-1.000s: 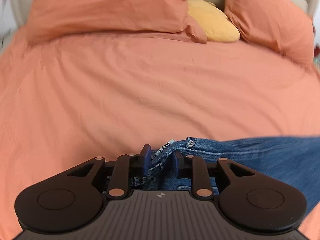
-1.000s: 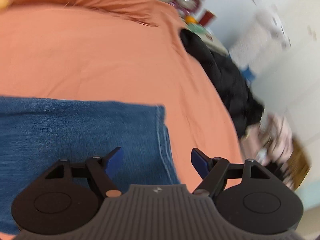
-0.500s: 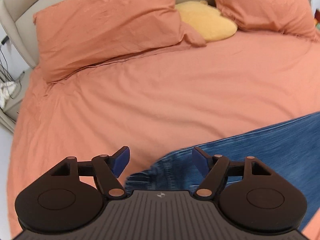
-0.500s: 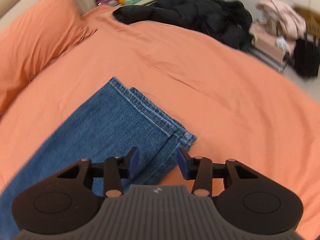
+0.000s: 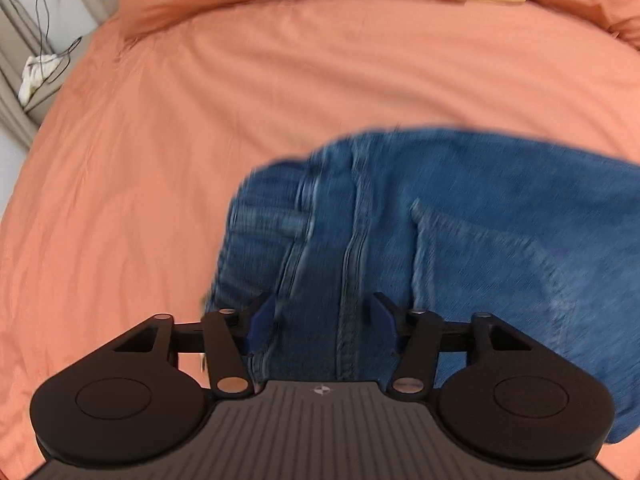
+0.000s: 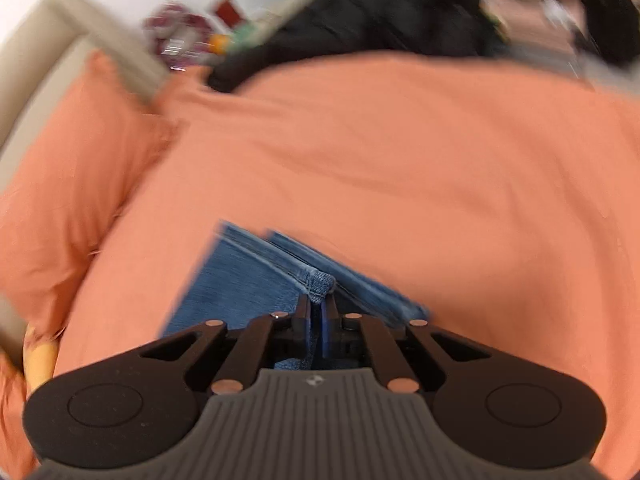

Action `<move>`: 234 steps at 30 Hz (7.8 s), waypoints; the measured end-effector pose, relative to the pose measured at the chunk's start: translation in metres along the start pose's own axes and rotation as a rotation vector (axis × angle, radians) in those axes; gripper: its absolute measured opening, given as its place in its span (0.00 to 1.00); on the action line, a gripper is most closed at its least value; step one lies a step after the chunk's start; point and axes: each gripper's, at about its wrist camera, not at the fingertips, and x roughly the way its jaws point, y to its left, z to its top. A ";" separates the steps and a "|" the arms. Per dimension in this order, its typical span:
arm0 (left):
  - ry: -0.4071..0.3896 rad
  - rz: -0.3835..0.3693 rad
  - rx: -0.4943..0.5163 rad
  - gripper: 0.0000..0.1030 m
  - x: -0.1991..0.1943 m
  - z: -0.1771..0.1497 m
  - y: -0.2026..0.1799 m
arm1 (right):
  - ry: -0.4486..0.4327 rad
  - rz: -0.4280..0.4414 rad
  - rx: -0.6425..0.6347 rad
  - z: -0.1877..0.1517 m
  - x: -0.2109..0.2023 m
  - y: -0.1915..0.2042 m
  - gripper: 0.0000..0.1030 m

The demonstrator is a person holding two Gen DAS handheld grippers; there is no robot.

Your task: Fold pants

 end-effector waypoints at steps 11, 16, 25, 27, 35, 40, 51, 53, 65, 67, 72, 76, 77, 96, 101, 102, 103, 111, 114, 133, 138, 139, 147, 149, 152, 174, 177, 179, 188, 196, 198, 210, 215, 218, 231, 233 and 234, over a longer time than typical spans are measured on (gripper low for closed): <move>-0.023 0.051 0.039 0.65 0.017 -0.007 -0.016 | 0.018 -0.140 -0.047 -0.011 0.000 -0.038 0.00; -0.021 0.054 0.052 0.68 0.020 -0.008 -0.012 | 0.014 -0.146 -0.090 -0.019 0.017 -0.040 0.00; -0.114 0.015 0.065 0.68 -0.001 -0.006 -0.002 | 0.001 -0.214 -0.410 -0.018 -0.002 0.005 0.24; -0.129 -0.025 0.043 0.68 -0.006 0.001 0.010 | 0.022 -0.168 -0.438 -0.021 -0.006 0.021 0.27; -0.177 -0.150 -0.008 0.81 -0.011 0.033 0.052 | 0.163 0.016 -0.713 -0.087 0.018 0.138 0.27; -0.161 -0.206 -0.072 0.81 0.013 0.045 0.073 | 0.208 0.086 -0.996 -0.150 0.034 0.225 0.33; -0.106 -0.456 -0.268 0.72 0.062 0.060 0.100 | 0.348 0.220 -1.607 -0.263 0.061 0.351 0.50; -0.102 -0.465 -0.251 0.69 0.063 0.061 0.095 | 0.385 0.230 -1.656 -0.276 0.070 0.361 0.48; -0.270 -0.234 -0.121 0.11 0.025 0.049 0.055 | 0.374 0.261 -1.750 -0.300 0.063 0.377 0.00; -0.322 -0.206 -0.127 0.10 0.017 0.045 0.054 | 0.303 0.265 -1.724 -0.293 0.052 0.381 0.00; -0.342 -0.122 -0.109 0.10 0.023 0.055 0.042 | 0.224 0.199 -1.699 -0.293 0.057 0.388 0.00; -0.310 -0.060 -0.068 0.11 0.039 0.060 0.029 | 0.251 0.145 -1.672 -0.310 0.077 0.388 0.00; -0.296 -0.054 -0.064 0.15 0.040 0.061 0.028 | 0.264 0.134 -1.656 -0.309 0.080 0.385 0.03; -0.261 -0.060 -0.023 0.42 -0.003 0.031 0.013 | 0.067 -0.176 -0.843 -0.043 0.023 0.198 0.43; -0.176 0.020 -0.008 0.38 0.028 0.029 -0.002 | 0.053 -0.221 -0.648 0.007 0.032 0.141 0.41; -0.163 0.024 -0.017 0.38 0.034 0.030 -0.003 | 0.057 -0.215 -0.609 0.013 0.035 0.133 0.41; -0.156 0.026 -0.030 0.38 0.038 0.030 -0.003 | 0.064 -0.201 -0.563 0.018 0.039 0.123 0.41; -0.108 0.118 0.009 0.41 0.049 0.038 -0.022 | 0.183 -0.158 -0.289 0.035 0.109 0.112 0.29; -0.107 0.129 0.004 0.42 0.053 0.037 -0.024 | 0.197 -0.184 -0.225 0.035 0.128 0.108 0.23; -0.112 0.174 -0.010 0.60 0.045 0.041 -0.032 | 0.097 -0.194 -0.402 0.038 0.091 0.121 0.40; -0.157 0.122 -0.022 0.60 0.017 0.039 -0.041 | 0.141 -0.141 -0.444 0.030 0.044 0.099 0.47; -0.153 0.107 -0.010 0.60 0.012 0.039 -0.047 | 0.144 -0.136 -0.445 0.026 0.036 0.093 0.51; -0.189 -0.070 0.174 0.59 -0.044 0.030 -0.134 | 0.141 -0.079 -0.241 -0.004 -0.001 0.028 0.71; -0.195 -0.120 0.224 0.59 -0.055 0.027 -0.167 | 0.150 -0.037 -0.145 -0.010 0.003 0.009 0.67; -0.204 -0.188 0.293 0.59 -0.066 0.022 -0.218 | 0.163 0.012 -0.006 -0.018 0.017 -0.013 0.59; -0.189 -0.431 0.466 0.29 -0.013 0.053 -0.495 | 0.138 0.181 -0.027 -0.017 0.042 -0.046 0.06; -0.151 -0.417 0.437 0.29 -0.002 0.070 -0.518 | 0.139 0.171 -0.067 -0.016 0.042 -0.043 0.06; -0.127 -0.389 0.434 0.28 0.003 0.077 -0.529 | 0.137 0.161 -0.095 -0.016 0.042 -0.039 0.07; -0.133 -0.413 0.526 0.21 -0.022 0.050 -0.537 | 0.120 0.133 -0.111 -0.014 0.036 -0.031 0.06; -0.104 -0.481 0.668 0.19 -0.047 -0.047 -0.530 | 0.095 0.106 -0.181 -0.010 0.014 -0.011 0.06; -0.099 -0.491 0.646 0.16 -0.050 -0.065 -0.524 | 0.090 0.098 -0.192 -0.008 0.008 -0.005 0.06; -0.027 -0.639 0.548 0.16 -0.060 -0.109 -0.475 | -0.024 0.196 -0.464 -0.007 -0.097 0.102 0.04; -0.096 -0.629 0.479 0.16 -0.076 -0.105 -0.413 | -0.059 0.282 -0.617 -0.036 -0.146 0.172 0.04; -0.140 -0.615 0.421 0.16 -0.080 -0.100 -0.367 | -0.059 0.319 -0.696 -0.065 -0.163 0.212 0.04; -0.206 -0.589 0.162 0.16 -0.068 -0.087 -0.197 | 0.169 0.438 -0.918 -0.258 -0.126 0.321 0.04; -0.191 -0.603 0.121 0.21 -0.059 -0.088 -0.187 | 0.248 0.424 -0.969 -0.300 -0.104 0.319 0.04; -0.178 -0.613 0.100 0.25 -0.056 -0.089 -0.180 | 0.285 0.406 -1.000 -0.322 -0.094 0.315 0.04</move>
